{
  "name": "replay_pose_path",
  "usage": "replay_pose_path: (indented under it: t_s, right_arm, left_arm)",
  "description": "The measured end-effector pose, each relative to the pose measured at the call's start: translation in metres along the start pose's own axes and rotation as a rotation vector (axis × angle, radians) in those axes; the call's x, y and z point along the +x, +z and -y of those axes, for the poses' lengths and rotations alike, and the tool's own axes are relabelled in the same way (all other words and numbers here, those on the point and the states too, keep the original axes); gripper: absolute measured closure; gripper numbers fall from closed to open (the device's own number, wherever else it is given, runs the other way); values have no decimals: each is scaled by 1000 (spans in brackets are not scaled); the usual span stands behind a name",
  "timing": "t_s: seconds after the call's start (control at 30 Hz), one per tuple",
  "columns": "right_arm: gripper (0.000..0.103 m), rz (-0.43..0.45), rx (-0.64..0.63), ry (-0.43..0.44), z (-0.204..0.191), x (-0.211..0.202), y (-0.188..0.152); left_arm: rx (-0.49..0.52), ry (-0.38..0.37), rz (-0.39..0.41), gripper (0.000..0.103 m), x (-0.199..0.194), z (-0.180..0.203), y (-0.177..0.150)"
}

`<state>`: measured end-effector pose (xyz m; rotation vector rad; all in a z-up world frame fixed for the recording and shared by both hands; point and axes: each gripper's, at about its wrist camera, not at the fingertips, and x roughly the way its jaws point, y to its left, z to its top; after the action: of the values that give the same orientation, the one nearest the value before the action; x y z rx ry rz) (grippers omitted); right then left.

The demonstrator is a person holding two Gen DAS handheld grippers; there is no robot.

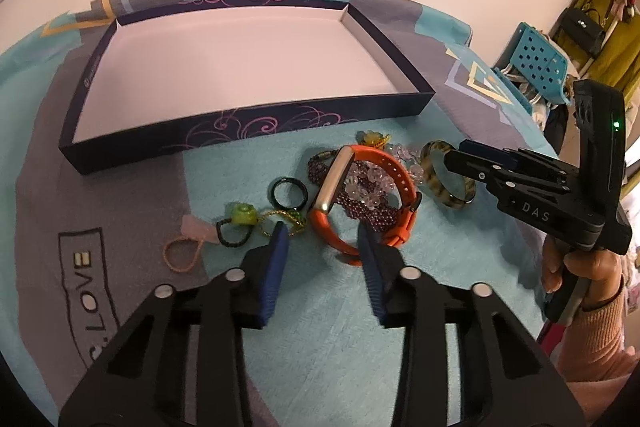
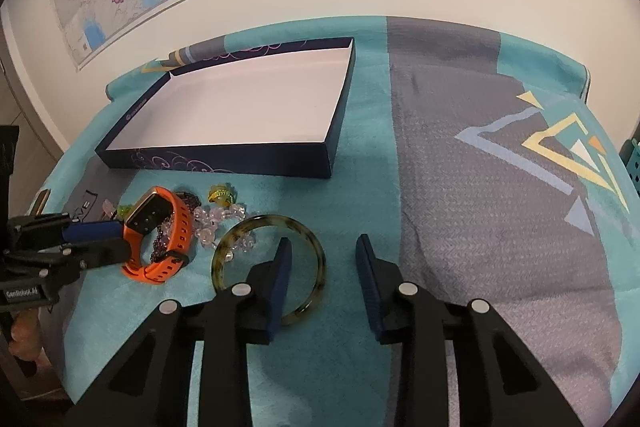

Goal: Organize jewelry
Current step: 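Grasp the orange-strap watch with the left tool while the right tool grasps the tortoiseshell bangle, then carry the watch with the left tool into the box while the right tool carries the bangle in, both open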

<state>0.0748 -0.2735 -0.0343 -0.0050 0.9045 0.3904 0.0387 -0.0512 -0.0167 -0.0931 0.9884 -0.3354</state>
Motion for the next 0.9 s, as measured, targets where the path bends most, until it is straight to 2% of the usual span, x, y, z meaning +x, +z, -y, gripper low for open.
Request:
replay_pose_path:
  t_s: [0.17, 0.23, 0.37, 0.5, 0.6, 0.63, 0.67, 0.9]
  right_arm:
    - [72, 1, -1, 10, 2, 0, 0]
    - [71, 0, -2, 12, 2, 1, 1]
    - [71, -1, -9, 14, 0, 1, 1]
    - [72, -2, -10, 14, 1, 0, 1]
    - [78, -4, -21, 2, 1, 0, 2]
    - [87, -8, -25, 2, 1, 0, 2]
    - [94, -11, -27, 10, 1, 1, 3]
    - [98, -11, -27, 32, 3, 0, 5]
  left_arm:
    - [41, -9, 6, 70, -10, 6, -6]
    - [43, -42, -4, 70, -11, 6, -8]
    - [5, -91, -31, 74, -1, 2, -4]
    - [-25, -99, -42, 69, 6, -4, 1]
    - [-46, -108, -56, 77, 10, -10, 5]
    - [-43, -98, -57, 82, 11, -11, 6]
    - [-41, -93, -57, 84, 12, -12, 6]
    - [17, -43, -55, 91, 13, -2, 12]
